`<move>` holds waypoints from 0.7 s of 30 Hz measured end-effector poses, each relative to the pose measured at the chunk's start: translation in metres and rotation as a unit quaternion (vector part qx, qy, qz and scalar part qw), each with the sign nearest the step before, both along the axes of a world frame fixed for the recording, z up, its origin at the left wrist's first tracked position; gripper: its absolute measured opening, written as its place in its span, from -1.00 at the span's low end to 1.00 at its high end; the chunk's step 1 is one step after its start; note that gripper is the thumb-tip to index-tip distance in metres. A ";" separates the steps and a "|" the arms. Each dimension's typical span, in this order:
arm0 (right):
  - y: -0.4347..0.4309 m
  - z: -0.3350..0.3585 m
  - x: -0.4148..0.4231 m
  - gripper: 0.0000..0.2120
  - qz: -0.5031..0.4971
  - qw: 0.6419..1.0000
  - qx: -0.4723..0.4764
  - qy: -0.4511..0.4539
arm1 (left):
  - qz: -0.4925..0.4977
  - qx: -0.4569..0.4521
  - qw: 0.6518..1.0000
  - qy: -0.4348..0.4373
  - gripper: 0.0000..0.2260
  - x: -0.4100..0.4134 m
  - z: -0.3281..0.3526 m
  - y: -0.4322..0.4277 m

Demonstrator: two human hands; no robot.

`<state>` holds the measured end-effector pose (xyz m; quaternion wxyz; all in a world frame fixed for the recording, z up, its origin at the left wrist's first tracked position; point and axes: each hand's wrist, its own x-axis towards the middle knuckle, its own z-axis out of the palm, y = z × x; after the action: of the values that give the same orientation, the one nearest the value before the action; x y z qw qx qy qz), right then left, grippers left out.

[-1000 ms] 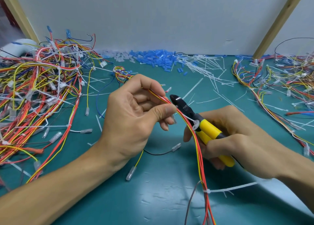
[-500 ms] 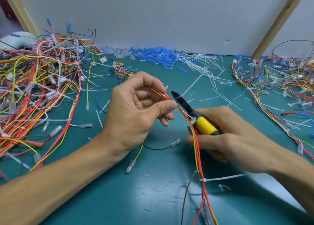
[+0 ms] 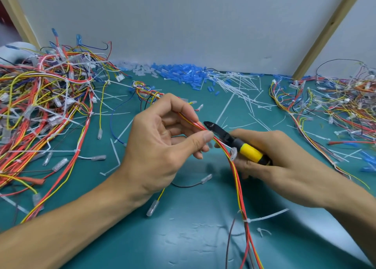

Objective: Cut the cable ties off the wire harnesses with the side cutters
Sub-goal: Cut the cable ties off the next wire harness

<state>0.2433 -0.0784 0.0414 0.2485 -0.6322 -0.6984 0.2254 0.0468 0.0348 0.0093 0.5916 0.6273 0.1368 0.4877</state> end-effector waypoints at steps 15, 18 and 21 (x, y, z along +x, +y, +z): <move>0.000 -0.005 -0.011 -0.72 -0.011 0.999 0.052 -0.010 | 0.009 0.008 1.000 -0.009 -0.74 -0.001 0.001 0.000; -0.001 -0.004 -0.013 -0.70 -0.015 0.997 0.066 -0.036 | 0.009 0.008 1.000 -0.007 -0.74 -0.001 0.001 -0.001; -0.003 -0.002 -0.010 -0.78 -0.015 1.000 0.020 0.012 | -0.001 0.009 1.000 -0.009 -0.74 -0.001 0.000 -0.003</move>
<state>0.2336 -0.0816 0.0398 0.2728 -0.6347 -0.6901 0.2158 0.0456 0.0322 0.0097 0.5877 0.6281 0.1267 0.4941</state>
